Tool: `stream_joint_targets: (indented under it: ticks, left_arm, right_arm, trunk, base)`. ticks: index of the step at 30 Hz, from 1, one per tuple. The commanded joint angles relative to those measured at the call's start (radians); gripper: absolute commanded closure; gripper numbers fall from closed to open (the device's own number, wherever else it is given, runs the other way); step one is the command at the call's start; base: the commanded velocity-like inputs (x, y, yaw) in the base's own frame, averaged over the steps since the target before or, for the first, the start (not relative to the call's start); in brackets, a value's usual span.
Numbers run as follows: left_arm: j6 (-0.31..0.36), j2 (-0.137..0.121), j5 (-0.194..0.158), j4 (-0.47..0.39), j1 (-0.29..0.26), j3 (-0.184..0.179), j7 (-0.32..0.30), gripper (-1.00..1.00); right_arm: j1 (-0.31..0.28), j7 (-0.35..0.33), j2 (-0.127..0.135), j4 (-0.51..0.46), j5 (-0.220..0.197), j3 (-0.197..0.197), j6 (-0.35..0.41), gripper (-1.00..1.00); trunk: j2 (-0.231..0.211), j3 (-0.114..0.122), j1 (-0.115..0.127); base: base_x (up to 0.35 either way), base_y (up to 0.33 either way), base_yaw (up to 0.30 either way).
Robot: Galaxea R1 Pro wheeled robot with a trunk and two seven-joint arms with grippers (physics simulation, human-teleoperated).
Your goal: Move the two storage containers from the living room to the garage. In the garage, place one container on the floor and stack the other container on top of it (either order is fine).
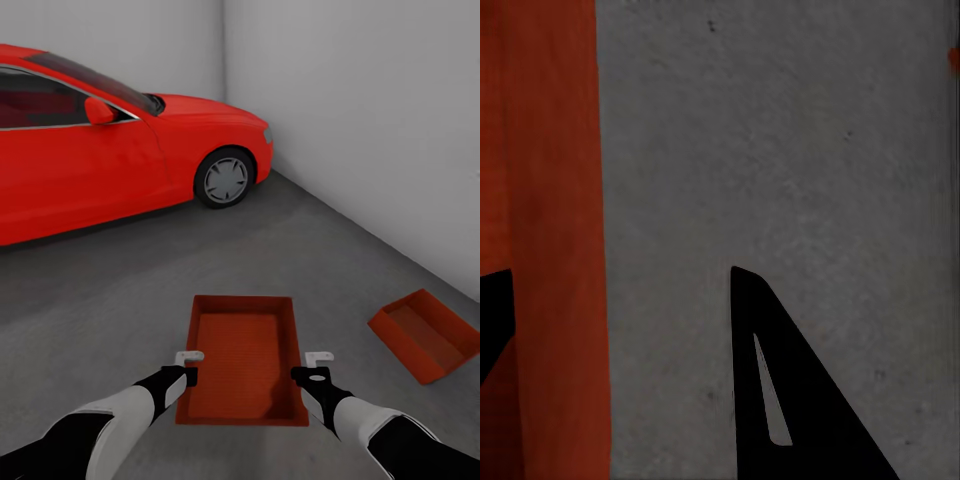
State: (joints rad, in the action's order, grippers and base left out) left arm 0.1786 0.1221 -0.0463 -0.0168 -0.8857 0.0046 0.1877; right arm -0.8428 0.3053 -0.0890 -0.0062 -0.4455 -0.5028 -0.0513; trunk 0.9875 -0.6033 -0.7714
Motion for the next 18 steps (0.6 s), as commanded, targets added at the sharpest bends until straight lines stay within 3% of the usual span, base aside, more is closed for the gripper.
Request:
stream_joint_targets:
  ticks: [1, 18]
  left_arm:
    - [0.005, 0.000, -0.003, -0.002, 0.000, -0.012, 0.006, 1.00]
    - [0.005, -0.001, -0.004, -0.002, -0.001, -0.012, 0.006, 1.00]
  right_arm:
    - [-0.001, 0.005, 0.000, 0.002, -0.012, -0.007, -0.005, 1.00]
    - [-0.001, 0.005, 0.000, 0.002, -0.012, -0.007, -0.005, 1.00]
  trunk:
    - [0.001, -0.001, -0.001]
    - [0.001, -0.001, -0.001]
  base:
    - [0.322, 0.000, -0.250]
    - [0.322, 0.000, -0.250]
